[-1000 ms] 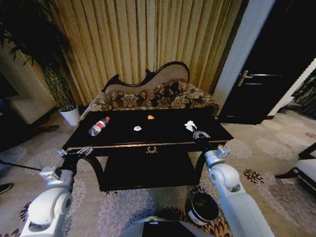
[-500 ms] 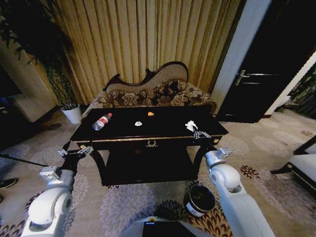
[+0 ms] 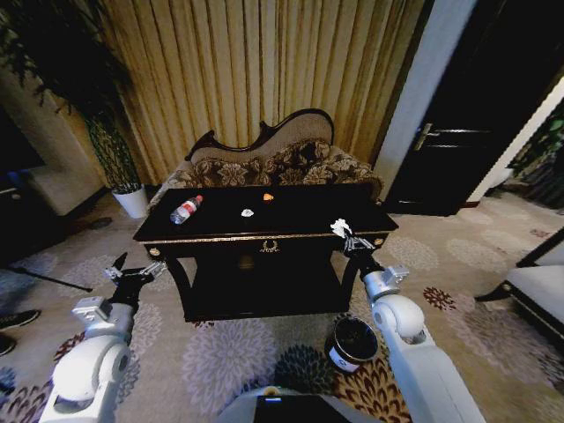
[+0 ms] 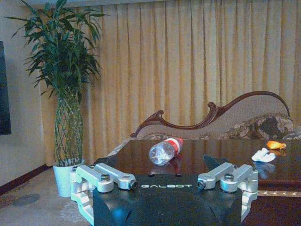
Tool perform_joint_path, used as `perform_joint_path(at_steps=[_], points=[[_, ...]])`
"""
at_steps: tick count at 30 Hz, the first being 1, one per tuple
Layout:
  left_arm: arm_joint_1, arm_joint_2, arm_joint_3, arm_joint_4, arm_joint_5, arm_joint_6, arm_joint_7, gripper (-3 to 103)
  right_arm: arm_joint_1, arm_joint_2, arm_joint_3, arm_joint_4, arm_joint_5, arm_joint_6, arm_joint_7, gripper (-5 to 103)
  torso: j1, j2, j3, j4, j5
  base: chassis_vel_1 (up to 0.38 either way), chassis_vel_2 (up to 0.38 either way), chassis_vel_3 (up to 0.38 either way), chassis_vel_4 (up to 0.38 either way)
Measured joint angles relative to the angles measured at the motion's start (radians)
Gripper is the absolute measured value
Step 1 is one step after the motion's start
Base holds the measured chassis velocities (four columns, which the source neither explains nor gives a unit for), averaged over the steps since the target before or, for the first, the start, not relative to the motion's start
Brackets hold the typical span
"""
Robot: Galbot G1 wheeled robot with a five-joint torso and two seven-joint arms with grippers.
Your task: Move to the front of the table and place the trash on the table into the trash bin.
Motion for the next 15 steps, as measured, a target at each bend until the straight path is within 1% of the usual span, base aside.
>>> perform_joint_path(at_steps=[3,5,7,8,11,12,15], points=[[0.001,-0.002,0.001,0.0,0.007,0.0,0.001,100,0.003,0.009,-0.002,-0.035,-0.014,0.015,0.0,1,0.0,0.0,0.0,0.0,0.0,0.084,-0.069,-0.061,0.07],[0.001,-0.004,0.003,0.0,0.011,0.0,0.001,100,0.004,0.015,-0.003,-0.064,-0.02,0.018,0.0,1,0.0,0.0,0.0,-0.0002,-0.0001,0.026,-0.034,-0.062,0.034],[0.002,-0.006,0.004,0.0,0.012,0.0,0.002,100,0.003,0.024,-0.006,-0.135,-0.035,0.018,0.0,1,0.0,0.0,0.0,0.0002,0.0,0.0,0.0,0.0,0.0],[0.002,-0.006,0.004,0.0,0.012,0.0,0.002,100,0.003,0.024,-0.006,-0.135,-0.035,0.018,0.0,1,0.0,0.0,0.0,0.0002,0.0,0.0,0.0,0.0,0.0],[0.002,-0.006,0.004,0.0,0.012,-0.002,0.002,100,0.0,0.037,-0.008,-0.286,-0.069,0.038,0.0,1,0.001,0.0,0.0,0.0,0.0001,0.0,0.0,0.0,0.0],[0.002,-0.006,0.004,0.0,0.012,-0.002,0.002,100,0.0,0.037,-0.008,-0.286,-0.069,0.038,0.0,1,0.001,0.0,0.0,0.0,0.0001,0.0,0.0,0.0,0.0],[-0.005,-0.015,0.001,0.002,0.012,-0.003,0.003,100,0.001,0.045,-0.008,-0.474,-0.119,0.105,0.0,1,0.0,0.0,0.0,-0.0001,0.0003,0.0,0.0,0.0,0.0]])
